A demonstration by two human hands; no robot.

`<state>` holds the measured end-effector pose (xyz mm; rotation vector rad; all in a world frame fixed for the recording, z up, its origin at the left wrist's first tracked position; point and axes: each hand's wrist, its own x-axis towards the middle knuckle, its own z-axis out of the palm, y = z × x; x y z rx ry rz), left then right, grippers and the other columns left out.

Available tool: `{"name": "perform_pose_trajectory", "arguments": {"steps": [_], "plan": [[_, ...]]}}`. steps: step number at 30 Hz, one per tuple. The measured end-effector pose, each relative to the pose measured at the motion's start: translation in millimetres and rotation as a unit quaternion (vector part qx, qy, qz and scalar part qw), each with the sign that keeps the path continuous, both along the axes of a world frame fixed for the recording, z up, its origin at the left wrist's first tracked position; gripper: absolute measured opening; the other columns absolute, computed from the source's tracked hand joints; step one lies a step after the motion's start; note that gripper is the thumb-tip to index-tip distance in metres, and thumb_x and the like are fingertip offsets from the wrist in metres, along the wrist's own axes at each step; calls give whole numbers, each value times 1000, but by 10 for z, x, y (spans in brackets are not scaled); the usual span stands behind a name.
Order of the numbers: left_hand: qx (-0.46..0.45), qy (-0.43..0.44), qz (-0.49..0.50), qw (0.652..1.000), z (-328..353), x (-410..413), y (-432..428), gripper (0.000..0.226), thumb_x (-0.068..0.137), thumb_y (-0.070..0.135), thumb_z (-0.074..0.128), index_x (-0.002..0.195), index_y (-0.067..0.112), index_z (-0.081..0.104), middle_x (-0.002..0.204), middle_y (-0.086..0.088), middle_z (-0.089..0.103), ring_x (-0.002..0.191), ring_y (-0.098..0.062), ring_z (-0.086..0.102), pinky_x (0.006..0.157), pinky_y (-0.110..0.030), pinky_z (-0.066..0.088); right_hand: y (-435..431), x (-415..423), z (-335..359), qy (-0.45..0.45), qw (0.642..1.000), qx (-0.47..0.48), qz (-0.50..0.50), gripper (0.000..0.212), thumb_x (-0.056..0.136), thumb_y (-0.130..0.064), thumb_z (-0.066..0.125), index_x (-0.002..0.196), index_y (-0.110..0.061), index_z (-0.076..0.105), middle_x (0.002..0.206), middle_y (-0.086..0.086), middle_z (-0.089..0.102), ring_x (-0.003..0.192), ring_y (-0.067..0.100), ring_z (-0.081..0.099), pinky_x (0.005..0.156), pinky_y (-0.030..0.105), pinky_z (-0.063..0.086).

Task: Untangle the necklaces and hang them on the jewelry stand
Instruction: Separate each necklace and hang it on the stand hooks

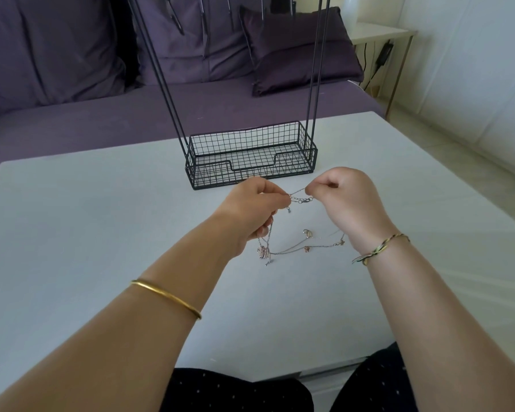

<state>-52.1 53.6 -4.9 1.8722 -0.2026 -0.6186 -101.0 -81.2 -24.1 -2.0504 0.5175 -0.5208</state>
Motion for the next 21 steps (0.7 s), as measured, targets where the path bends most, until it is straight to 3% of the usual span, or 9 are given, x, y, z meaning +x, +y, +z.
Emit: {"name": "perform_pose_trajectory", "arguments": {"steps": [4, 7, 10, 15, 18, 21], "plan": [[-8, 7, 21, 1000, 2, -2, 13, 11, 89, 14, 62, 80, 16, 57, 69, 1, 53, 52, -9, 43, 47, -19, 36, 12, -13, 44, -10, 997, 73, 3, 9, 82, -8, 61, 76, -8, 68, 42, -15, 46, 41, 0, 41, 38, 8, 27], [-34, 27, 43, 998, 16, 1, 32, 9, 90, 13, 61, 81, 15, 58, 78, -1, 57, 53, -9, 46, 45, -19, 36, 19, -26, 68, -1, 995, 99, 12, 9, 80, -8, 62, 73, -8, 67, 35, -16, 40, 46, 5, 37, 39, 12, 27], [-70, 63, 63, 994, 44, 3, 36, 9, 90, 11, 56, 82, 14, 57, 79, -2, 59, 57, -11, 51, 46, -20, 43, 34, -41, 85, 9, 994, 109, 23, 8, 79, -9, 64, 72, -7, 67, 38, -14, 38, 46, 7, 36, 41, 14, 28], [-122, 123, 96, 980, 64, 13, 37, 15, 88, 8, 52, 73, 10, 57, 66, -3, 55, 60, -14, 50, 64, -30, 57, 98, -66, 108, 9, 993, 95, 76, 7, 78, -11, 66, 72, -12, 70, 53, -12, 50, 45, -2, 41, 40, 9, 31], [-116, 133, 83, 981, 55, 14, 36, 20, 89, 12, 54, 70, 11, 58, 63, 0, 53, 53, -11, 45, 53, -24, 51, 131, -58, 109, 2, 993, 81, 81, 6, 79, -12, 65, 75, -12, 70, 57, -8, 50, 45, 0, 40, 41, 10, 32], [-88, 140, 75, 983, 47, 7, 21, 26, 94, 19, 53, 69, 14, 57, 60, 2, 50, 48, -8, 38, 42, -16, 37, 123, -45, 112, -9, 994, 89, 58, 8, 79, -9, 62, 73, -8, 67, 43, -15, 43, 43, 2, 37, 40, 11, 30]]}}
